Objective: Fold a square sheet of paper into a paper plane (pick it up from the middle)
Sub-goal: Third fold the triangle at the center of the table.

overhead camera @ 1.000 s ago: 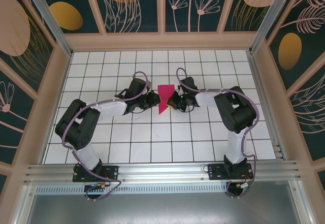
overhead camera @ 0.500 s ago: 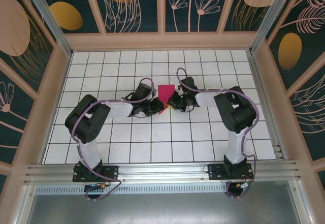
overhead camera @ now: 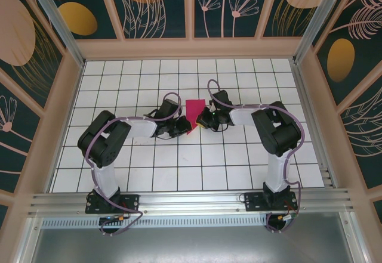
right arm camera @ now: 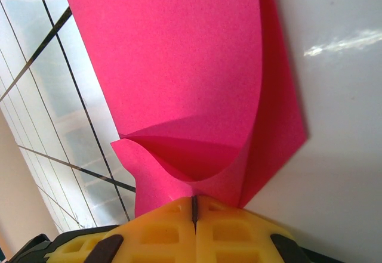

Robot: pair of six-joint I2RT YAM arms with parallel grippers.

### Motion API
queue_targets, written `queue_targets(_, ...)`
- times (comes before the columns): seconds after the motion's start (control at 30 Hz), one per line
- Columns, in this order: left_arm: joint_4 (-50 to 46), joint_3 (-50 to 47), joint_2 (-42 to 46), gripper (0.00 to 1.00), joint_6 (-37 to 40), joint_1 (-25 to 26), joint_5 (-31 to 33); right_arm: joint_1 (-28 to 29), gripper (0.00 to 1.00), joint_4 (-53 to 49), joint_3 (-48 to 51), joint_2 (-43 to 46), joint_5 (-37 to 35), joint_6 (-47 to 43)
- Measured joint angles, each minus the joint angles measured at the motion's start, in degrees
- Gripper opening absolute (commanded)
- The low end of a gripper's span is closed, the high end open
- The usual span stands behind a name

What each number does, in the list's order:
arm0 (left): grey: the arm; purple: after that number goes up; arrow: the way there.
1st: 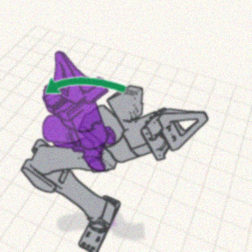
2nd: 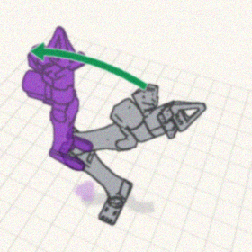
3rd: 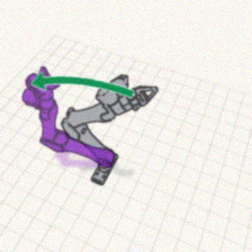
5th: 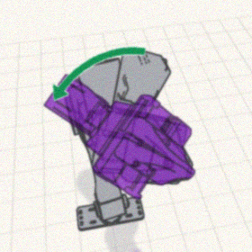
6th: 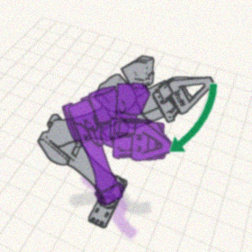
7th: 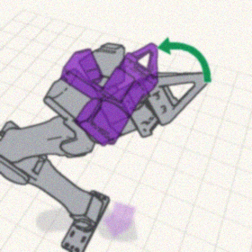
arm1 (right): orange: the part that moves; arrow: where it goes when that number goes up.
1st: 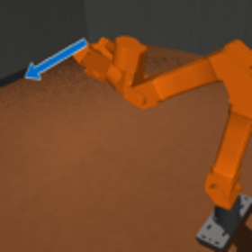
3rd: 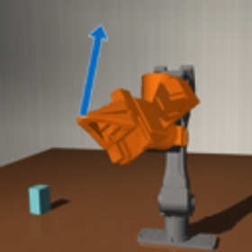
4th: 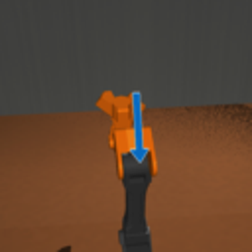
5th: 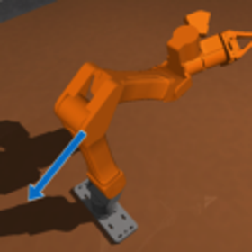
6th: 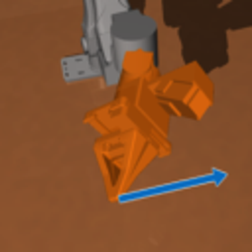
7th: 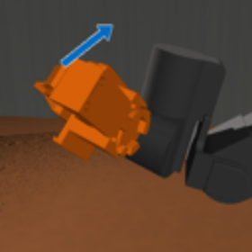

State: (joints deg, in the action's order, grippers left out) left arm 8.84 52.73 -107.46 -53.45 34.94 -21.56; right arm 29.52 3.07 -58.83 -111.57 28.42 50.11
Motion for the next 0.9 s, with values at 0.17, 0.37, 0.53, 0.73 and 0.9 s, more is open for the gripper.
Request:
queue_targets(0.17,-0.13,0.0,-0.24,0.12,0.28,0.0,0.76,0.0,0.0,0.0,0.0,0.0,0.0,-0.02)
queue_targets(0.37,-0.42,0.0,-0.28,0.11,0.68,0.0,1.36,-0.07,0.0,0.0,-0.07,0.0,0.13,-0.31)
queue_targets(0.53,-0.57,0.09,-0.28,0.09,0.76,0.02,1.73,-0.13,0.0,-0.24,-0.37,0.13,0.17,-2.86)
queue_targets(0.73,-0.68,0.11,-0.28,0.04,0.83,0.02,1.9,-0.28,0.0,0.09,-0.09,1.84,0.22,-6.71)
queue_targets(0.9,-1.86,0.79,-0.44,0.0,0.83,0.11,2.19,0.7,0.0,0.55,0.63,2.45,0.79,-8.15)
